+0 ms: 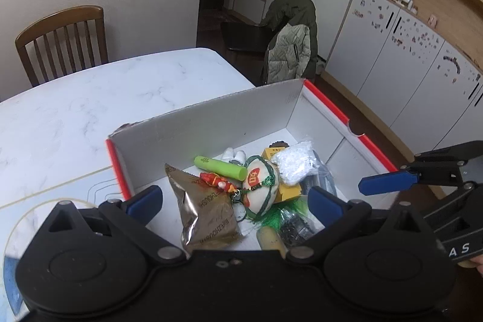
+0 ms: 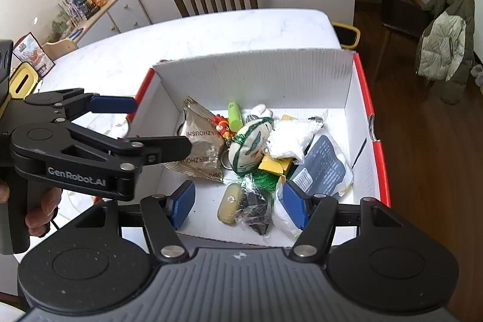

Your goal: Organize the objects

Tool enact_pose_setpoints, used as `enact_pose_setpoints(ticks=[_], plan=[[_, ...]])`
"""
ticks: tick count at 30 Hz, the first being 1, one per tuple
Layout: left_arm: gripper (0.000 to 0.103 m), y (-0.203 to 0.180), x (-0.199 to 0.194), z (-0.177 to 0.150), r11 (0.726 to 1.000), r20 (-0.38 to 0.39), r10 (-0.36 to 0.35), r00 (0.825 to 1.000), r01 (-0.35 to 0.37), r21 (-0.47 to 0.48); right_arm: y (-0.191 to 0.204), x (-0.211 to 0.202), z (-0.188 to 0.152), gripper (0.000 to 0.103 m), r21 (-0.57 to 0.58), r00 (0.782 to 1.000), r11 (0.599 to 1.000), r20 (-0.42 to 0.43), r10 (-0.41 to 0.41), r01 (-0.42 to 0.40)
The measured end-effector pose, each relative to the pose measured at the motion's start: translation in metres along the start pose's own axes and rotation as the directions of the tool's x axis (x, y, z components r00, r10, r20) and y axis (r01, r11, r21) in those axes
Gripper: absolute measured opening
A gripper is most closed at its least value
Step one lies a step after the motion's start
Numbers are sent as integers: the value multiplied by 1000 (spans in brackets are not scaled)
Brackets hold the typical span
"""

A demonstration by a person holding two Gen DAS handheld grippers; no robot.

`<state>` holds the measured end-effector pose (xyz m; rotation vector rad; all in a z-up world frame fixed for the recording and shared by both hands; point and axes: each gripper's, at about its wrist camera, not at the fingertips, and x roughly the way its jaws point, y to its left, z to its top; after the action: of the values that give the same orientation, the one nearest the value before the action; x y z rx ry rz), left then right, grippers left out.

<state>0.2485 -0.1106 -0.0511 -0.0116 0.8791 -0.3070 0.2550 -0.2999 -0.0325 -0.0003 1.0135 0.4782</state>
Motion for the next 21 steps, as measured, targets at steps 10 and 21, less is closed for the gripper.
enact_pose_setpoints(ticks=[10,21], plan=[[103,9,-39,-11,1000,68,1,998,-3,28,22,-27,-22,77,47,987,995,131,-92,86],[103,18,-81,-39,996,123,-41,992,31,89,54,-66,-53,83,148,936,979,302,-180,141]])
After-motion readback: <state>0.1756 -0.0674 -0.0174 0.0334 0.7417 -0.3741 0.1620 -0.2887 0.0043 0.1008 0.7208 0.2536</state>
